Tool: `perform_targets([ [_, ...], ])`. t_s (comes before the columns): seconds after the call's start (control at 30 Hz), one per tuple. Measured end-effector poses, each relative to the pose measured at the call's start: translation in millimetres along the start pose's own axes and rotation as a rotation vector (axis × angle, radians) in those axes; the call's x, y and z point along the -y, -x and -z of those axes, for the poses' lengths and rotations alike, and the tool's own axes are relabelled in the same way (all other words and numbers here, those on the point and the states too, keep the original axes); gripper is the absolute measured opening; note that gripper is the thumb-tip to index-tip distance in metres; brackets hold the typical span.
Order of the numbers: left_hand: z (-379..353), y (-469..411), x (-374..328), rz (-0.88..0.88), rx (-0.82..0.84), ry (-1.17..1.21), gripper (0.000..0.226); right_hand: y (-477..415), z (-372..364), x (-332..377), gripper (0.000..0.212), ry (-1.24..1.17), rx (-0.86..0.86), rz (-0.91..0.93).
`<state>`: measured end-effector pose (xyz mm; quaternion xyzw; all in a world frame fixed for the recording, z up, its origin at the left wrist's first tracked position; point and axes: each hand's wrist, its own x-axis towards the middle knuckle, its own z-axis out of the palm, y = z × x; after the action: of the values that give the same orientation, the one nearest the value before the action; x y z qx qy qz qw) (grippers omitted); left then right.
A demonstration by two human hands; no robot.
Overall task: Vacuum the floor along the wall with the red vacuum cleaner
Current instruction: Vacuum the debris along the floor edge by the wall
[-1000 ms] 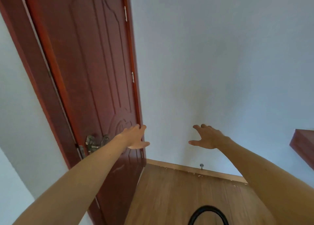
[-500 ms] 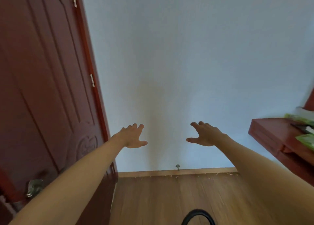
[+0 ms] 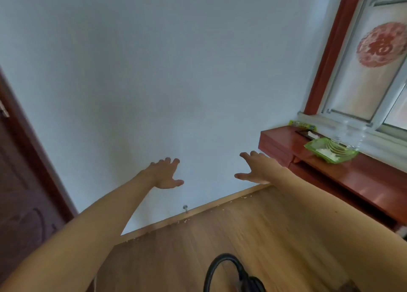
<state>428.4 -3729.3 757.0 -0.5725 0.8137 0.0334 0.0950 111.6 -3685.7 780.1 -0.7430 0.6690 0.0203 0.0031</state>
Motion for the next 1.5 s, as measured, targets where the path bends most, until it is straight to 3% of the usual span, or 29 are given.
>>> perform_targets([
  [0.4, 46, -144, -60, -0.168, -0.069, -0.037, 0.084, -56, -16, -100, 0.087, -0.057, 0.012, -0.162],
  [0.6, 49, -203, -101, -0.222, -0.023, -0.064, 0.084, -78, -39, -154, 0.088, -0.115, 0.056, -0.234],
  [1.03, 2, -297, -249, -0.554, 0.089, -0.13, 0.082, -2, -143, -251, 0.093, -0.239, 0.302, -0.628],
  [1.27, -48, -338, -324, -0.807, 0.172, -0.122, 0.079, 44, -196, -258, 0.091, -0.303, 0.409, -0.881],
  [1.5, -116, -357, -364, -1.035, 0.318, -0.276, 0.082, 79, -261, -203, 0.085, -0.431, 0.469, -1.053],
])
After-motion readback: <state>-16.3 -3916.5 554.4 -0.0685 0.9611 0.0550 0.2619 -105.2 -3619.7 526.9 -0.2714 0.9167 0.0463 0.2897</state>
